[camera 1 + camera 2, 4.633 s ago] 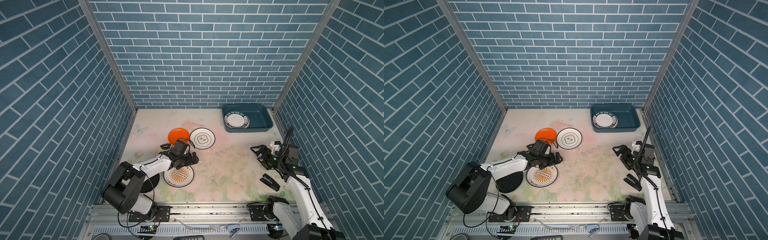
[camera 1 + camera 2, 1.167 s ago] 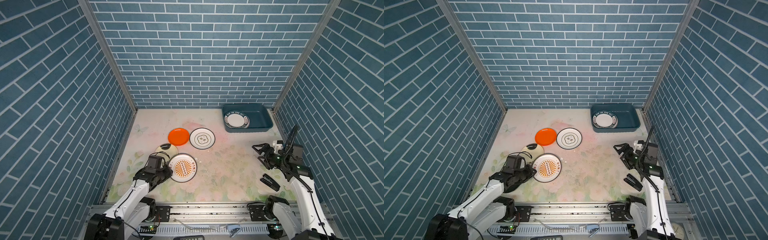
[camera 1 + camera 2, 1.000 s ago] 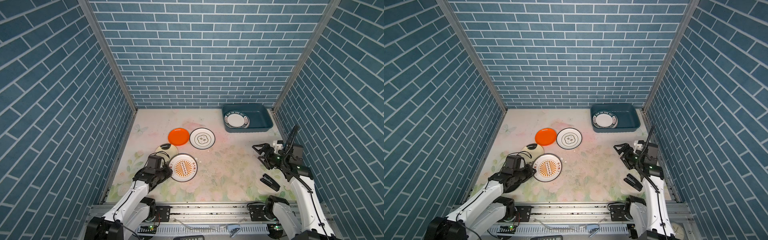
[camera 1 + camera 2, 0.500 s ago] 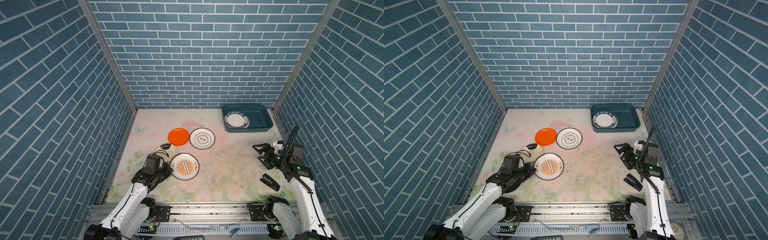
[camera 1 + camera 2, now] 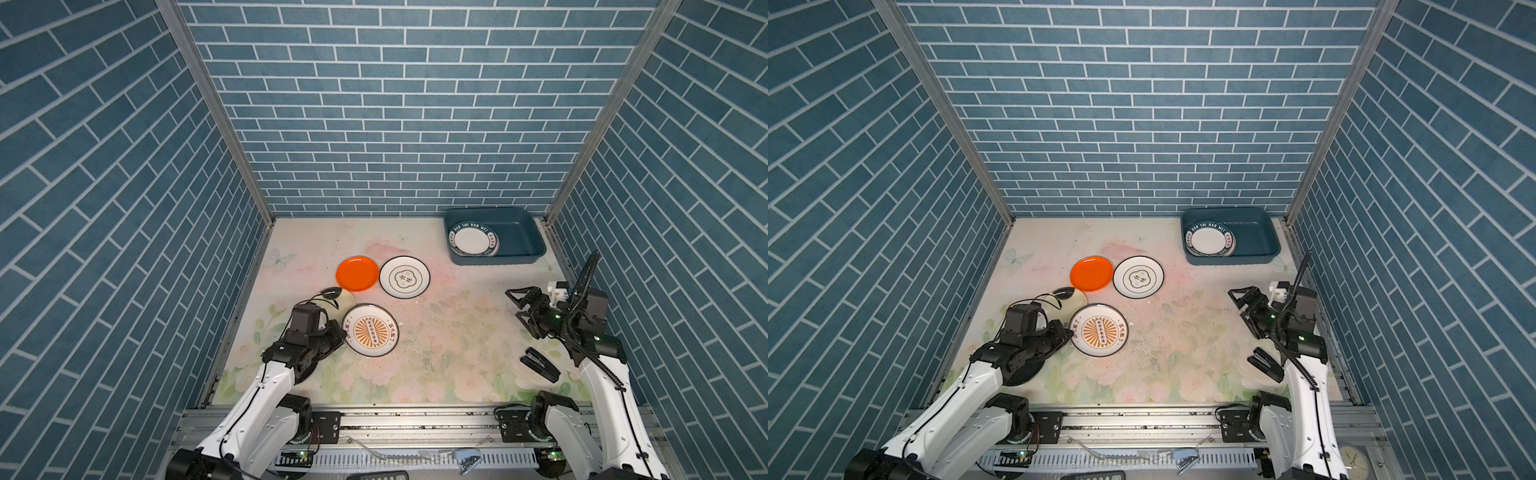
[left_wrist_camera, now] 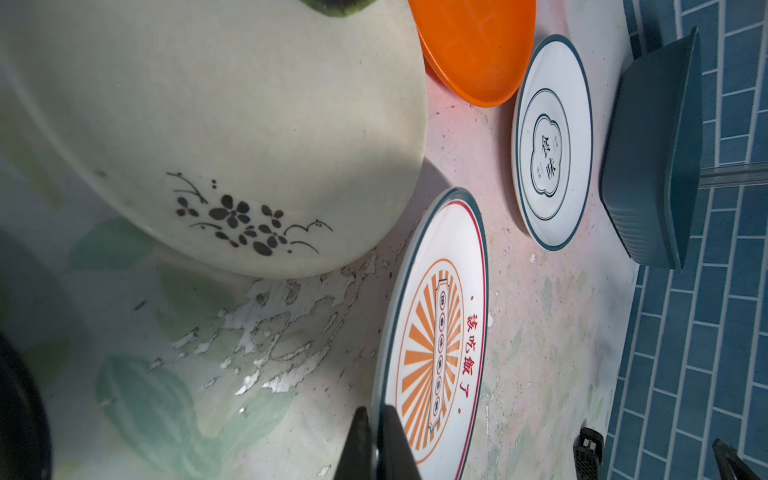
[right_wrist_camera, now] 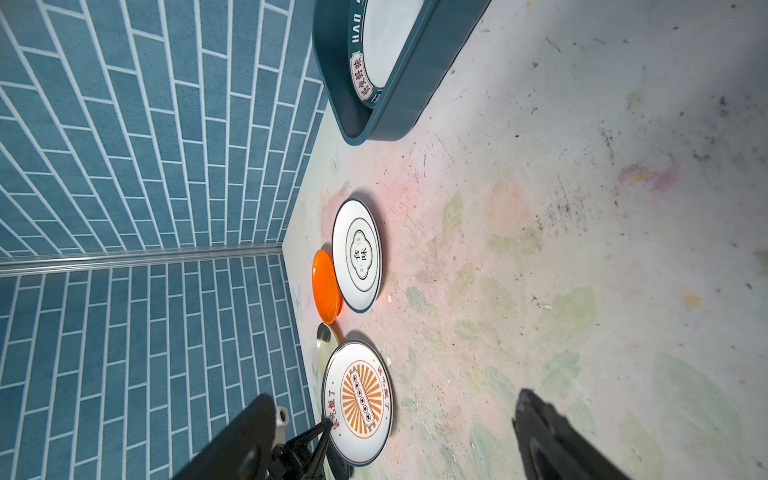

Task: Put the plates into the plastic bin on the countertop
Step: 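Carry the upright plate toward the right gripper while the right gripper approaches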

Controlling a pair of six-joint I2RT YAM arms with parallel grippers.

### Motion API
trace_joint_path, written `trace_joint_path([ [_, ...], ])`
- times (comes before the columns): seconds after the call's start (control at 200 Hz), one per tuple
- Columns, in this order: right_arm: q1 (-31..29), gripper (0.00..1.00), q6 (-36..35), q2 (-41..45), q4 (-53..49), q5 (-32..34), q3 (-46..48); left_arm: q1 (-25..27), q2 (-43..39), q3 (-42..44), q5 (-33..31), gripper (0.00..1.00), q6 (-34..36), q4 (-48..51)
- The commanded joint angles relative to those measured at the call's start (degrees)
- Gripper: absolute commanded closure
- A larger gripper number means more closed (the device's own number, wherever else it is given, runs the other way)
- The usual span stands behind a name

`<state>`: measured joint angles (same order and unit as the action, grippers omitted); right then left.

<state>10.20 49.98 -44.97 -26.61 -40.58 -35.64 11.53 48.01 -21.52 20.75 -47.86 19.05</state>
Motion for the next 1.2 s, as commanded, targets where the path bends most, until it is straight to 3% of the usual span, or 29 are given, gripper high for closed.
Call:
trace_joint_path([
  [0.0,0.23,0.11,2.89,0.73,2.42,-0.44,1.53,-0.29,-0.83,-2.12,2.09,1.00,-1.17,-0.33],
  [0.56,-0.08,0.15,5.66,2.76,5.82,-2.35,3.12,-0.23,0.16,-5.39,5.02,1.00,-3.06,-4.50],
  [0.755,-0.92,0.16,6.50,2.79,7.86,-2.45,4.48,0.29,2.54,-7.89,7.12,1.00,-6.10,-11.39],
  [1.195,-9.18,0.18,10.56,2.41,14.61,2.39,6.02,11.83,21.33,-18.98,4.48,1.00,-6.70,-22.73],
])
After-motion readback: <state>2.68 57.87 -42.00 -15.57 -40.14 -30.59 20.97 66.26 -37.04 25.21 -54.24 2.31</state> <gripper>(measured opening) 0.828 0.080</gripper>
